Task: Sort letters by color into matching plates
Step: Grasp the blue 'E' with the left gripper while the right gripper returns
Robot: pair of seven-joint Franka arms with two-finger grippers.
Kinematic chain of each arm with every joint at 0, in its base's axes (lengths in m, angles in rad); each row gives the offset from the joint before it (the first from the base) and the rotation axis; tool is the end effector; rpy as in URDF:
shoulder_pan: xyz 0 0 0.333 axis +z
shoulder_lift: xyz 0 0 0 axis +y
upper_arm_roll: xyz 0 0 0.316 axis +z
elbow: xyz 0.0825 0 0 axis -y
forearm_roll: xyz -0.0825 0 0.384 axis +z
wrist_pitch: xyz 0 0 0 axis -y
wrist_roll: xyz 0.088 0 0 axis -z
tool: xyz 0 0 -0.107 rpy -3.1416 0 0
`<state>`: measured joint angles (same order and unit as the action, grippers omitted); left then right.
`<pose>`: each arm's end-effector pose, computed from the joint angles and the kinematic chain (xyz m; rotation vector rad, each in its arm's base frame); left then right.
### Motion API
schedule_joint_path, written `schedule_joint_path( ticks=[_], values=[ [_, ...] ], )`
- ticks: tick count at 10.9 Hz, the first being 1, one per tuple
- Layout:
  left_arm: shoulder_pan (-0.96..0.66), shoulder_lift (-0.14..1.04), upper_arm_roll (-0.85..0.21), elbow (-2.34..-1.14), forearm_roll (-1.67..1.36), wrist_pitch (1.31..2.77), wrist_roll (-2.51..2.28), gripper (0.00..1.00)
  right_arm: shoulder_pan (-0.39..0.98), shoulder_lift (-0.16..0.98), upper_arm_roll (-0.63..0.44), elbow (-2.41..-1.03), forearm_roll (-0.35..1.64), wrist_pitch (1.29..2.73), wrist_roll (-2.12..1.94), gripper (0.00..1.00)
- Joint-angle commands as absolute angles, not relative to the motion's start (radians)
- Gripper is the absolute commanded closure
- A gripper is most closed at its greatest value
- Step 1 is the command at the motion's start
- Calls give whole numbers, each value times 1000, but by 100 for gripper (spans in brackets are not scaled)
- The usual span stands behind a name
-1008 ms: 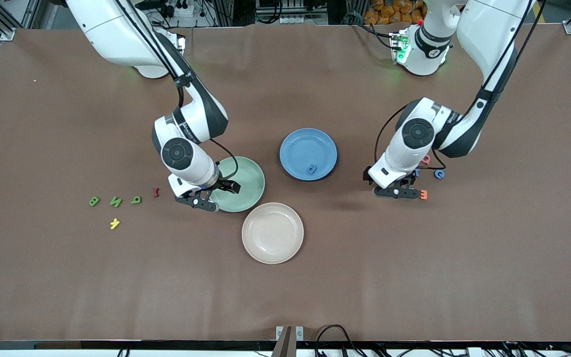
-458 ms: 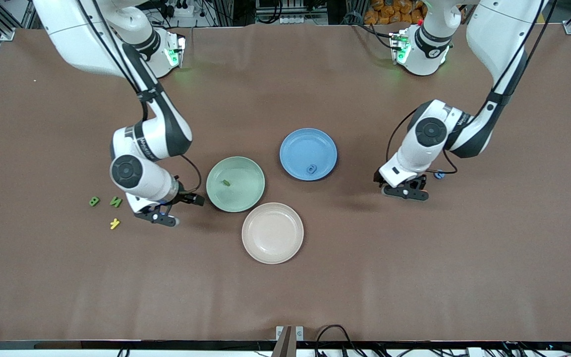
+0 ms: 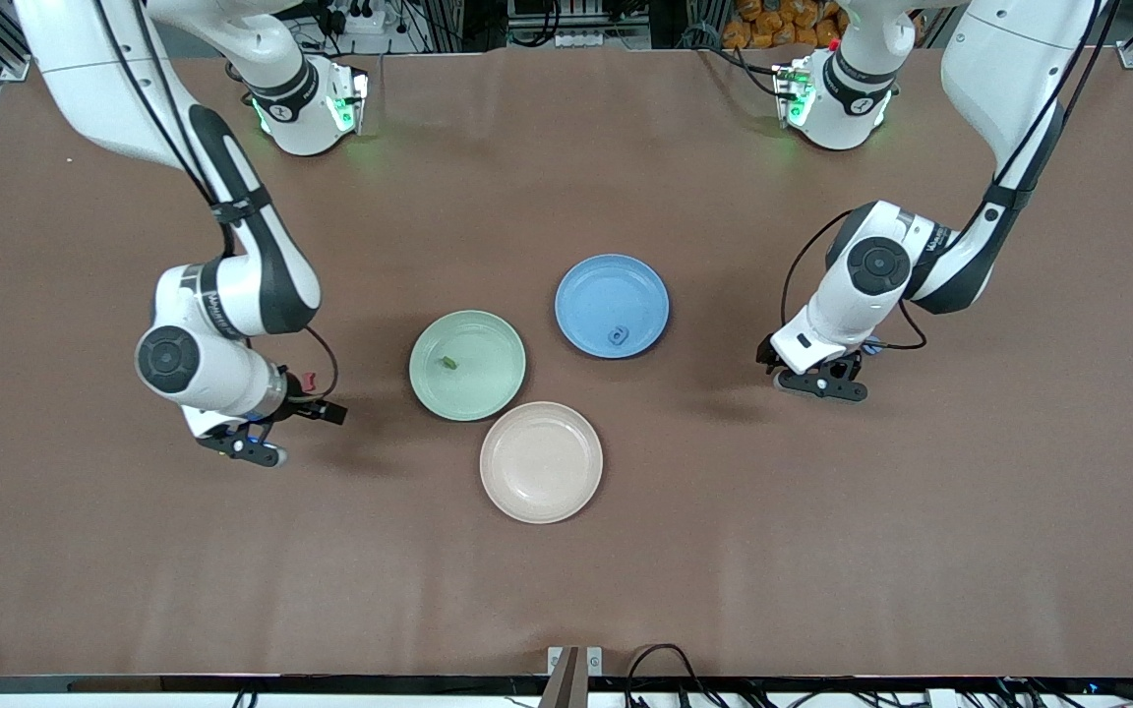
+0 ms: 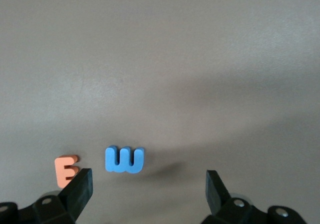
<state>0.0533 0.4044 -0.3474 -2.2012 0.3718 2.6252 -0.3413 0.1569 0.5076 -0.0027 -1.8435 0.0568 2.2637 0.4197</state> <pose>0.5321 -0.1722 0.2114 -3.0810 0.3754 -0.1182 0.6272 0.0991 0.2433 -3.0878 0.4721 0.1490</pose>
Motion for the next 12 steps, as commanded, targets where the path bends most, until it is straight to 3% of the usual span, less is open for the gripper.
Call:
schedule_joint_path(
  ticks=[1,5,7,9,12],
  values=[
    [95,437,-354,-2218,402,2709,-267,0,74,502,8,-1856,-6,2272,374,0],
    [133,456,-356,-2221,400,2732,-193,1,15,531,11,-1864,-37,2338,373,0],
    [138,468,-354,-2218,400,2732,-192,8,-14,546,11,-1881,-37,2374,373,0],
    [138,479,-354,-2214,400,2732,-190,8,-47,546,11,-1939,-35,2477,371,0],
    [138,486,-354,-2210,400,2732,-180,13,-55,531,11,-1977,-34,2503,368,0]
  ],
)
